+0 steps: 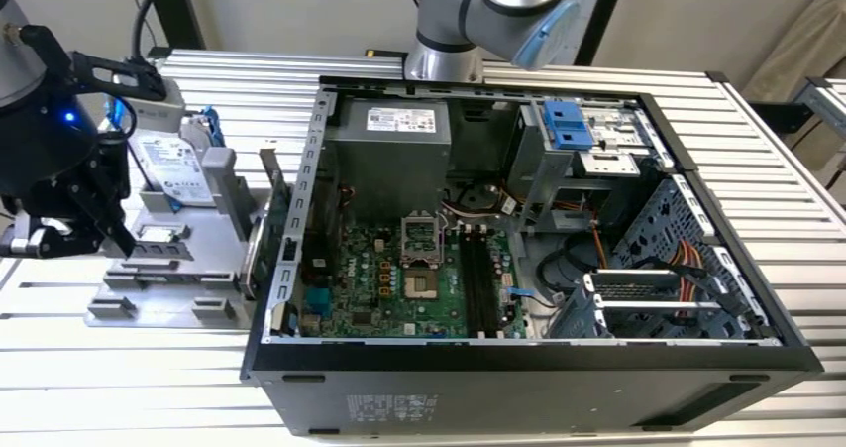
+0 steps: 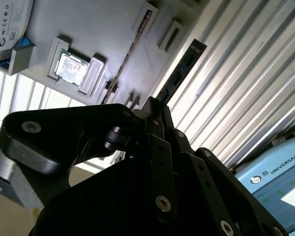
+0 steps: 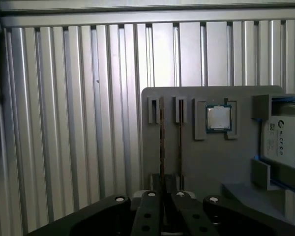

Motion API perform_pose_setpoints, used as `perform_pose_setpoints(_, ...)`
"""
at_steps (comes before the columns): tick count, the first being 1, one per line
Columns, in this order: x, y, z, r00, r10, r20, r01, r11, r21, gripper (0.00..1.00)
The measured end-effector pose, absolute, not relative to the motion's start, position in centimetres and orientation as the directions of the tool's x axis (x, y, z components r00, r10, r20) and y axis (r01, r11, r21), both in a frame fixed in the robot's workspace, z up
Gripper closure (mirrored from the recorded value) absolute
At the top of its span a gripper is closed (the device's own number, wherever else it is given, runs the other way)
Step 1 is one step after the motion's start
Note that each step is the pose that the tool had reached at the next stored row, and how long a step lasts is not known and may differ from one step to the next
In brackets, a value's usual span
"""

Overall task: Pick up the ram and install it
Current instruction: 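Pick up the ram and move it above insertion slot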

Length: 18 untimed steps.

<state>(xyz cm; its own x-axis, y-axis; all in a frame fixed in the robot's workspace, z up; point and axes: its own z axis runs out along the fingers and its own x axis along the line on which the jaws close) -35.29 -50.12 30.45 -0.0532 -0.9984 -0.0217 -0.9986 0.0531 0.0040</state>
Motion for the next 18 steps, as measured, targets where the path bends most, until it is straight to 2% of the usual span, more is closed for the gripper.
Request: perform_pose_setpoints(18, -35.3, -50.1, 32.4, -0.053, -0.998, -0.022, -0.999, 0.053, 0.004, 1.0)
